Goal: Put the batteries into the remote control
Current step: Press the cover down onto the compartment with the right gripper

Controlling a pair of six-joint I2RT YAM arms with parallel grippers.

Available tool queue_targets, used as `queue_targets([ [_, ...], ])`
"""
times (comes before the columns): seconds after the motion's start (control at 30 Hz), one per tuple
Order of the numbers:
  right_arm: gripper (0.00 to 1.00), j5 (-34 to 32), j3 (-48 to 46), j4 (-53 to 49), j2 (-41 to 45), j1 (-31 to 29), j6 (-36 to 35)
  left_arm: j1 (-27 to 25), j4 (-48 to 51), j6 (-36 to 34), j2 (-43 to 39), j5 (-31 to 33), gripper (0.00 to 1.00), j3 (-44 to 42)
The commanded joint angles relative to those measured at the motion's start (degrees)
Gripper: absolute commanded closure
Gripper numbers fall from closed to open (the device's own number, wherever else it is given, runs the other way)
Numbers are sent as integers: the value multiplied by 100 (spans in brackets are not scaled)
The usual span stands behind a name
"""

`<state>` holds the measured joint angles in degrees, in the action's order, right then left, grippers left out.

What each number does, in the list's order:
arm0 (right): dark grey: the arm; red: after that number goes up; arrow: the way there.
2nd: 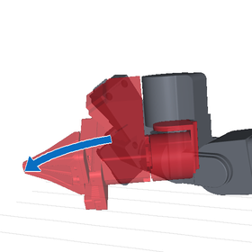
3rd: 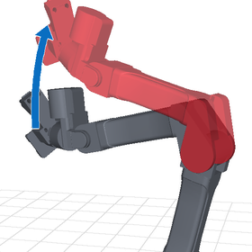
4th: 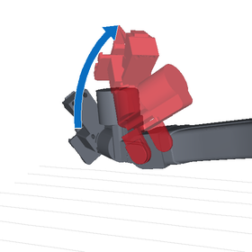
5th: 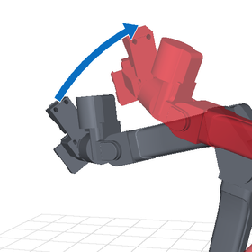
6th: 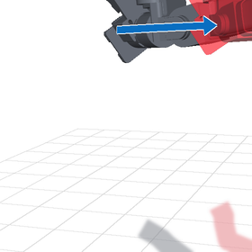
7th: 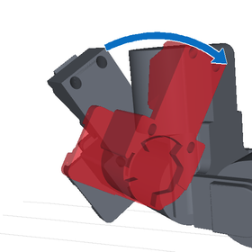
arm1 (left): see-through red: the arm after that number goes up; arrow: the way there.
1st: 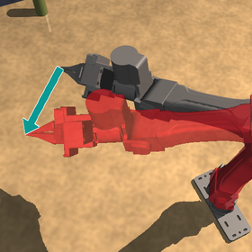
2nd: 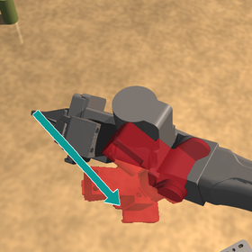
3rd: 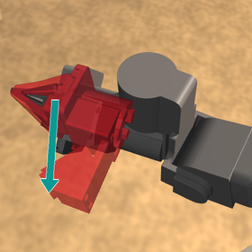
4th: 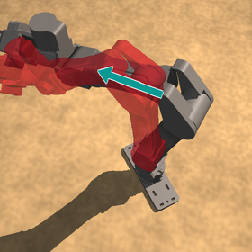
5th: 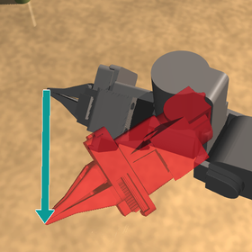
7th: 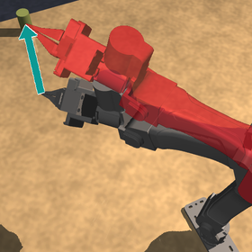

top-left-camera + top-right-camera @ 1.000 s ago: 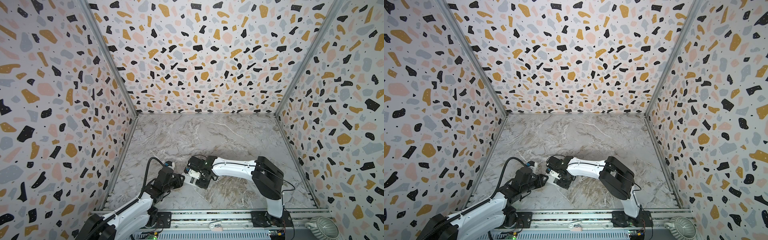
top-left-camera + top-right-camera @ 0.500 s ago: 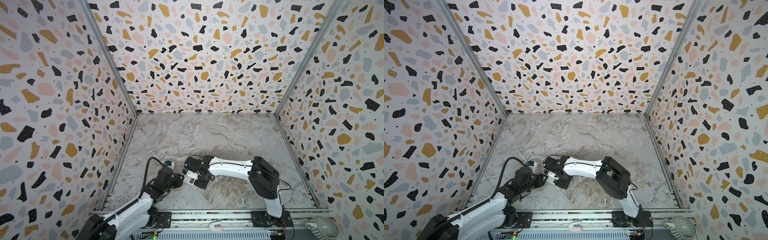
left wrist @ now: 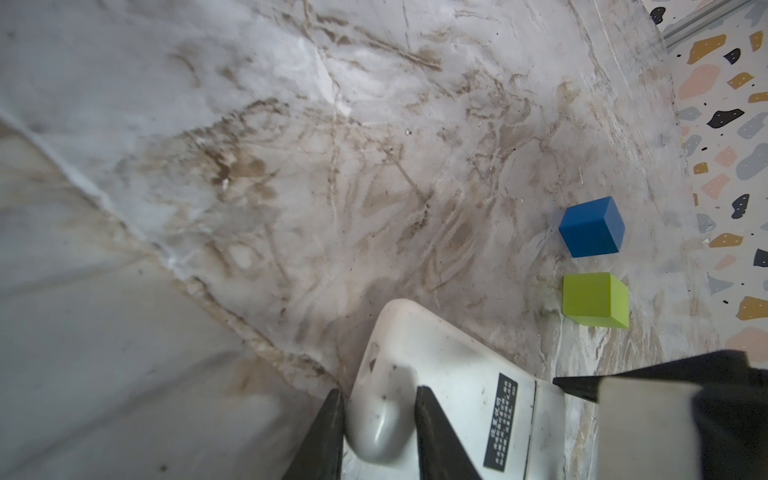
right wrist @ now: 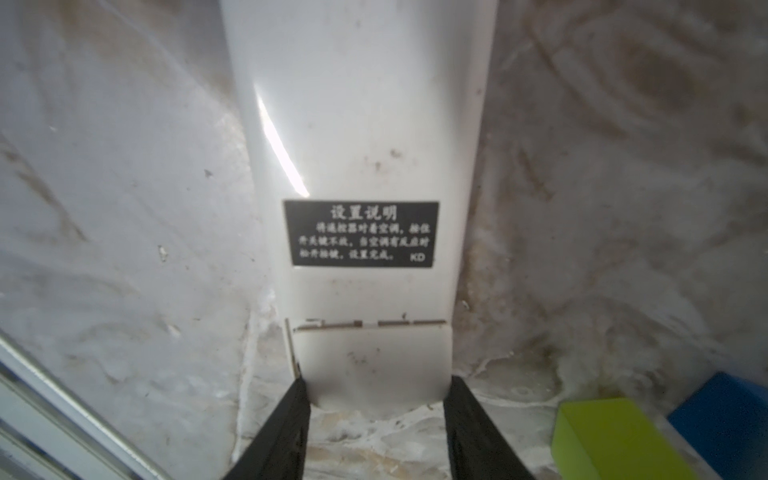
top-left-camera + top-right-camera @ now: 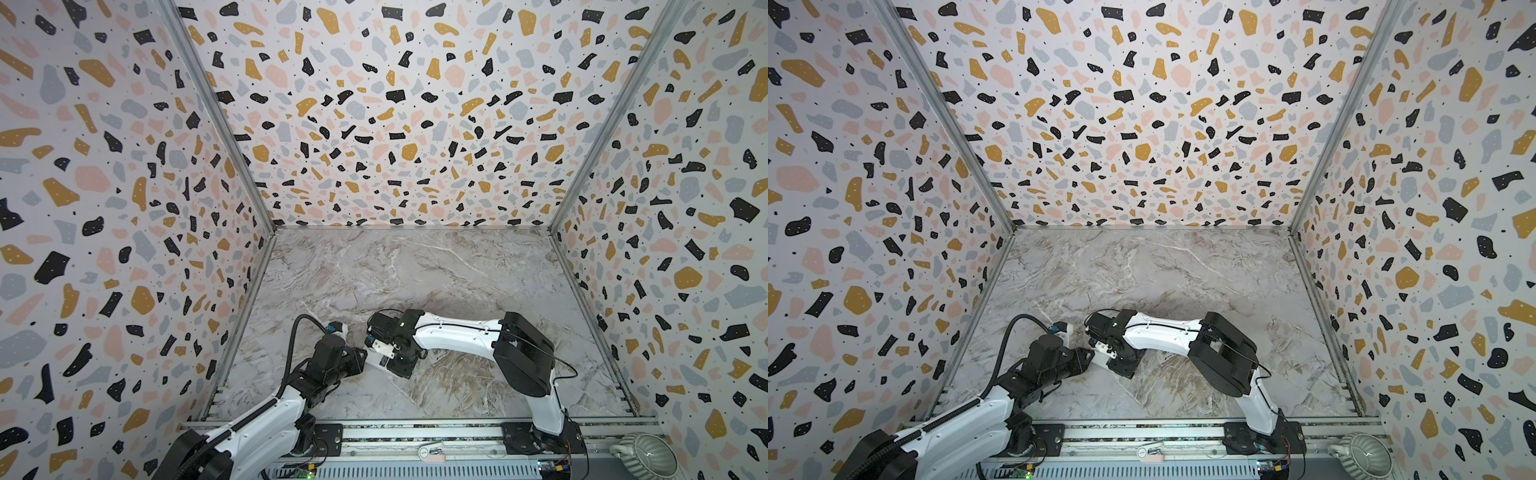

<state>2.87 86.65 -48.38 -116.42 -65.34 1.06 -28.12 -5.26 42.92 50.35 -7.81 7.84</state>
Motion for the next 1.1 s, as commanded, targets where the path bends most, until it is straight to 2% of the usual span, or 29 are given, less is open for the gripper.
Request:
queue_targets([
  [0.0,64,365,153,334,-61,21,198,-14,-45,22,-34,-220,71,-116],
  [0.5,61,540,348,276,-169,30,157,-10,-131,15,-31,-326,73,-168],
  [0.87,44,509,395,194,-162,-4,154,-12,-134,24,-26,-335,74,-173],
  [1.07,40,495,366,180,-94,-4,154,-12,-98,24,-42,-307,74,-177],
])
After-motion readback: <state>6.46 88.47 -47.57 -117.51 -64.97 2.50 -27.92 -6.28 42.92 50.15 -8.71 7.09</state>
